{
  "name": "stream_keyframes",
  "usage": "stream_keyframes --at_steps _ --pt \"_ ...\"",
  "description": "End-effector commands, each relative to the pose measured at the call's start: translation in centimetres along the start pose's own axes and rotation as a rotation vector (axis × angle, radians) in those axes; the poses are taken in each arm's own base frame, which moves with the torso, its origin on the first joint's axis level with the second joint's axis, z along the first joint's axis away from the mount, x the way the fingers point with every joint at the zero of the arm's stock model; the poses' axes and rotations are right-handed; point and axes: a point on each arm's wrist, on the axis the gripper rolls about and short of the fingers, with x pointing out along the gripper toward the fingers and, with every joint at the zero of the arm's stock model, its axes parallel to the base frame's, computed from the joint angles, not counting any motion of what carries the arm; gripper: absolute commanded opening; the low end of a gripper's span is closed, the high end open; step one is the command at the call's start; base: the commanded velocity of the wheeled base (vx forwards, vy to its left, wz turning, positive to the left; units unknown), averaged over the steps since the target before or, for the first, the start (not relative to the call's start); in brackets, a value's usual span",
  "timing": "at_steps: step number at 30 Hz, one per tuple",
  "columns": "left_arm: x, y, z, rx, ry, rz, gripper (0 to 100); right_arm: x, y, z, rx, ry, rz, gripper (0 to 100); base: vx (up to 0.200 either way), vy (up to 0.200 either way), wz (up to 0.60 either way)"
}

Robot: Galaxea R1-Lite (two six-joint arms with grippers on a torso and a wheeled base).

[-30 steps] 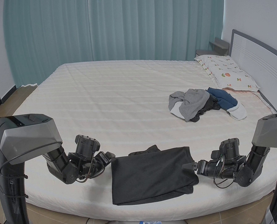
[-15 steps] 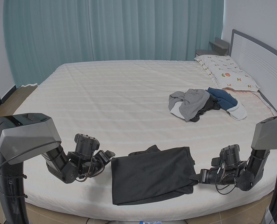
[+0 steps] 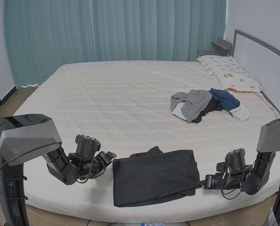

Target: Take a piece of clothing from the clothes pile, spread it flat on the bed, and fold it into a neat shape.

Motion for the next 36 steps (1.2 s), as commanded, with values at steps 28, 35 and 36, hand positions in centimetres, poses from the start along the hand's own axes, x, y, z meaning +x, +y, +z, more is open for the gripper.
stream_keyframes --at_steps 28,35,36 --pt "-0.5 0.1 -0.4 0.005 0.018 -0.001 100 -3.9 0.7 -0.1 0.113 -0.113 -0.009 100 0.0 0.0 0.0" --pt "-0.6 0.4 -0.7 0.01 0.027 0.009 100 -5.7 2.3 -1.0 0.332 -0.176 -0.026 100 0.0 0.0 0.0" --pt "-0.6 0.4 -0.7 0.011 0.028 0.009 100 -5.8 2.3 -1.1 0.344 -0.173 -0.028 100 0.0 0.0 0.0"
